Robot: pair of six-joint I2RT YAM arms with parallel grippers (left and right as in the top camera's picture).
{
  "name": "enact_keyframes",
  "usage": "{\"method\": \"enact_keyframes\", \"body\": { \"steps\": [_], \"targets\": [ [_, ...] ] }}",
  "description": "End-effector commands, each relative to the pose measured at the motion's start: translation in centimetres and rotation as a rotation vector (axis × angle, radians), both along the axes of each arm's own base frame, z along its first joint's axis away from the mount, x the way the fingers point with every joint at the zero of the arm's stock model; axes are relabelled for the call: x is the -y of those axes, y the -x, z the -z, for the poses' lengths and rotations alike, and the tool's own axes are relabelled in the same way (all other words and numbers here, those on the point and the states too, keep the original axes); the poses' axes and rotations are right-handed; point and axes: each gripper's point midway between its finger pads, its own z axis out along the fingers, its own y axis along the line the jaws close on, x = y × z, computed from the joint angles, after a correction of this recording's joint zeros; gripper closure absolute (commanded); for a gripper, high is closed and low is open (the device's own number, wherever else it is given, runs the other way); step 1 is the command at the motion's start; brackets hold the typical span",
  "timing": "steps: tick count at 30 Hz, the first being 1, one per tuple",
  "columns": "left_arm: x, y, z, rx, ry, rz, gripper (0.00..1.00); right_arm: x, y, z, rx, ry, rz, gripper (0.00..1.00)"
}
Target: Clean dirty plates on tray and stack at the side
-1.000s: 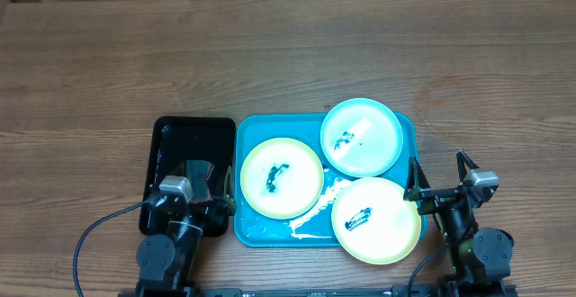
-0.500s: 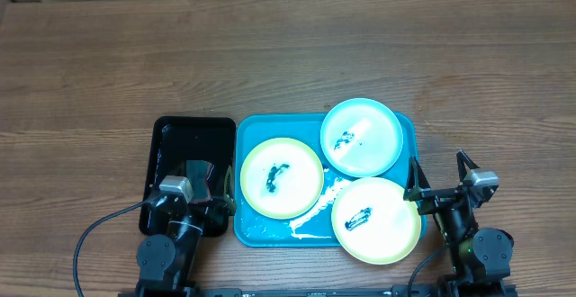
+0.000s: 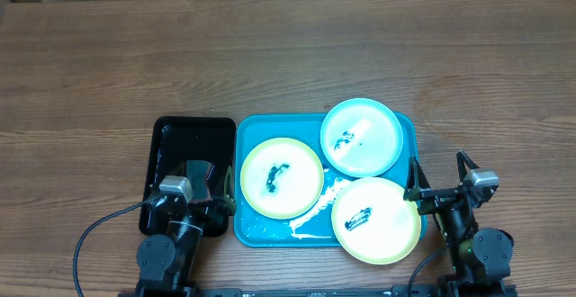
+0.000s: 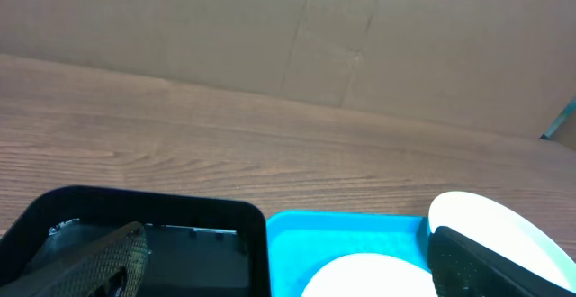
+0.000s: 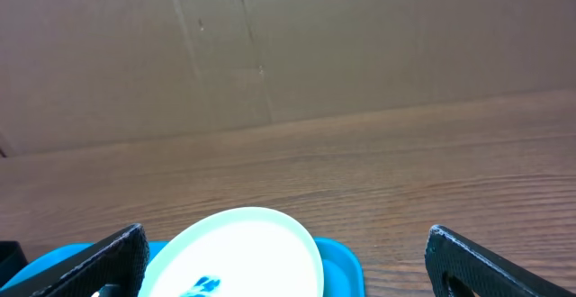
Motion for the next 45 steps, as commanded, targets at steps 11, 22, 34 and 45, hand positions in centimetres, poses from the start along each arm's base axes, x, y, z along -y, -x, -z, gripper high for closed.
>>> {"method": "enact_keyframes", "body": {
  "steps": [11, 22, 34, 45],
  "targets": [
    [0.2, 0.1, 0.0, 0.007, -0.013, 0.015, 0.01, 0.0, 0.0, 0.0, 0.011, 0.003, 0.000, 0.00],
    [-0.5, -0.1, 0.1, 0.004, -0.017, -0.028, 0.01, -2.9, 1.0, -0.5, -0.028, -0.008, -0.177, 0.00],
    [-1.5, -0.2, 0.0, 0.005, -0.020, -0.090, 0.00, -4.9, 0.2, -8.2, -0.216, -0.023, -0.292, 0.00],
    [-1.2, 0.0, -3.0, 0.082, -0.005, -0.069, 0.00, -8.6, -5.0, -12.7, -0.811, -0.139, -0.464, 0.00]
  ]
}}
